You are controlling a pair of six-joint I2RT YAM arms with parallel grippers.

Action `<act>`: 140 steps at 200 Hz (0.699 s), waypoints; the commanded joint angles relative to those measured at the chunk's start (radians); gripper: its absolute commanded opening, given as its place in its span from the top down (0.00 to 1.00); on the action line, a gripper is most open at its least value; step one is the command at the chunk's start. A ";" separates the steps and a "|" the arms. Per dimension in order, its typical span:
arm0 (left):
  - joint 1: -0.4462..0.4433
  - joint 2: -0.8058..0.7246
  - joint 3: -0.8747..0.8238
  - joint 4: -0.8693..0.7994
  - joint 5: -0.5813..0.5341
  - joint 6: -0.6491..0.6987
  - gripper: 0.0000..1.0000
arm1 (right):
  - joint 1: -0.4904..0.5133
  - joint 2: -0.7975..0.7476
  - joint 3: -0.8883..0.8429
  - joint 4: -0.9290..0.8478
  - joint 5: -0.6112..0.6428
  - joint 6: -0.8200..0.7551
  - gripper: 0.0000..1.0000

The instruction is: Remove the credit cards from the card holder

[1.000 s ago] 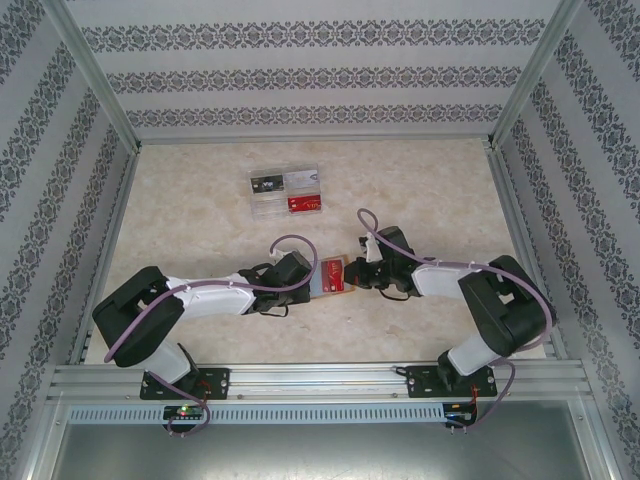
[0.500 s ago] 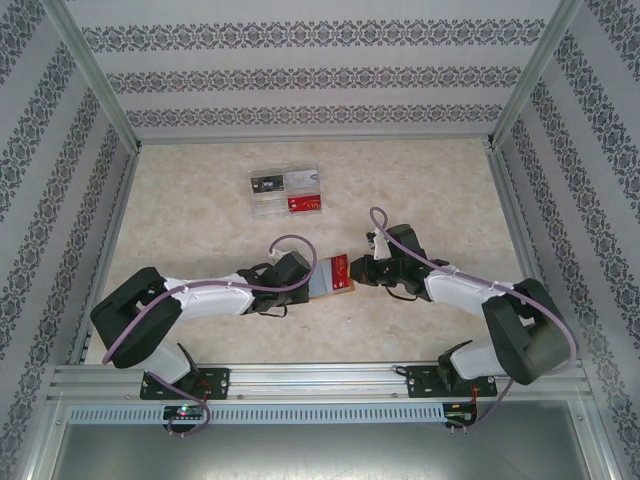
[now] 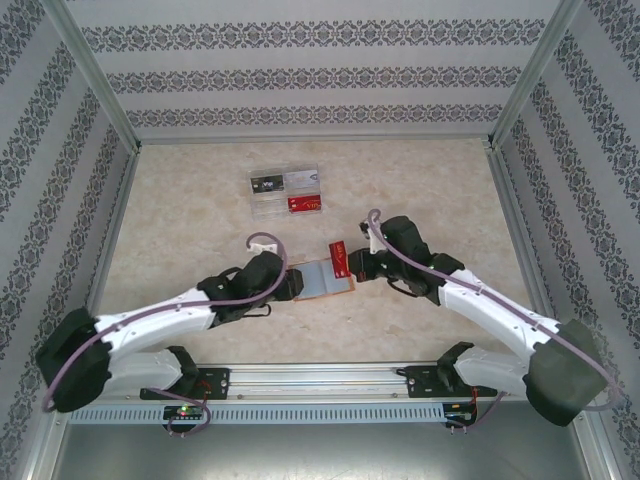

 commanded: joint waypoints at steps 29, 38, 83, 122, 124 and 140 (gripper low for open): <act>-0.009 -0.323 -0.104 -0.171 -0.132 0.009 0.01 | 0.129 0.069 0.150 -0.080 0.295 -0.293 1.00; -0.009 -0.381 -0.119 -0.197 -0.145 0.008 0.00 | 0.161 0.083 0.152 -0.045 0.348 -0.360 1.00; -0.008 -0.576 -0.200 -0.262 -0.162 0.000 0.00 | 0.246 0.244 0.292 -0.035 0.487 -0.664 1.00; -0.008 -0.644 -0.218 -0.307 -0.161 -0.001 0.00 | 0.262 0.431 0.441 -0.030 0.624 -0.918 1.00; -0.009 -0.648 -0.218 -0.311 -0.161 0.000 0.00 | 0.262 0.440 0.448 -0.026 0.629 -0.933 1.00; -0.008 -0.671 -0.224 -0.340 -0.178 -0.009 0.00 | 0.260 0.517 0.490 -0.004 0.664 -1.029 1.00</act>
